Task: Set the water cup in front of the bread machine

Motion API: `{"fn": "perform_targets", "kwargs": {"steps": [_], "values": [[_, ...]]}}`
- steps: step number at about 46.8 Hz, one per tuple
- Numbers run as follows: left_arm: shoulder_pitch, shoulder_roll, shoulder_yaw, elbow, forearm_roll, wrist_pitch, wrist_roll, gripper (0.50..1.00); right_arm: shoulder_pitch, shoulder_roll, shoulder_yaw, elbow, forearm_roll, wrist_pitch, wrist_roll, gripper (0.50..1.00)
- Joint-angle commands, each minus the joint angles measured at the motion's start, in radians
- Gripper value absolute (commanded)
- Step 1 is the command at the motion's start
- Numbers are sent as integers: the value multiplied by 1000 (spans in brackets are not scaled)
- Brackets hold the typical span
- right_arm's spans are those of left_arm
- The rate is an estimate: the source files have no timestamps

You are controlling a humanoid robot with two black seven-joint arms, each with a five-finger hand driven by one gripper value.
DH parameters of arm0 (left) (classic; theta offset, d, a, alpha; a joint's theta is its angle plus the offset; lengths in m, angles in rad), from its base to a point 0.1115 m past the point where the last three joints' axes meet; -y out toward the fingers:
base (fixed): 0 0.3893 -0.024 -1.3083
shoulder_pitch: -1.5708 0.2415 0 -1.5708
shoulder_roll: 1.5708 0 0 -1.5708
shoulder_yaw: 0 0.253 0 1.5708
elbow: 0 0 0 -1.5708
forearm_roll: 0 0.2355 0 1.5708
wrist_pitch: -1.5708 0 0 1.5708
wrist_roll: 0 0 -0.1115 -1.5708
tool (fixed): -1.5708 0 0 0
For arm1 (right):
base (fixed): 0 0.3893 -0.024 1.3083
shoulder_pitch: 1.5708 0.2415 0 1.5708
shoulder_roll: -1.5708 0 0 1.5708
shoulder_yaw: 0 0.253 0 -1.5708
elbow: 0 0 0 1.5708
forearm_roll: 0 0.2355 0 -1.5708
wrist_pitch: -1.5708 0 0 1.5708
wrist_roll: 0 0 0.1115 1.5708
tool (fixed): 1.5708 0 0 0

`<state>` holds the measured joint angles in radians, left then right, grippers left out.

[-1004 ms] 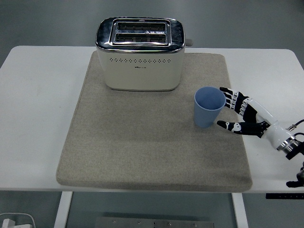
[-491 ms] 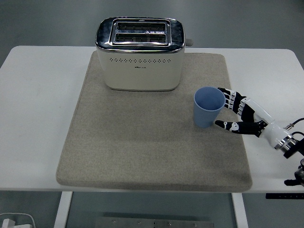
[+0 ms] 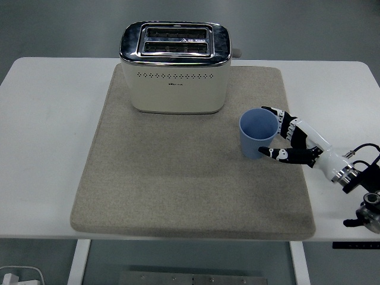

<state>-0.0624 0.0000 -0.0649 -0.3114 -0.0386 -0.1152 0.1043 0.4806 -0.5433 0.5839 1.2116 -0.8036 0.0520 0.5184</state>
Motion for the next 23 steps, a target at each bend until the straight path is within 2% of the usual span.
{"fn": "perform_targets", "kwargs": {"steps": [1,23], "values": [[-1,0,0,0,0,-1,0,1000,1,0,-1,-4,0,0,0,924],[-1,0,-1,-2,0,-1,0,1000,6,52,-9,-26,-2,0,-5,924]]}}
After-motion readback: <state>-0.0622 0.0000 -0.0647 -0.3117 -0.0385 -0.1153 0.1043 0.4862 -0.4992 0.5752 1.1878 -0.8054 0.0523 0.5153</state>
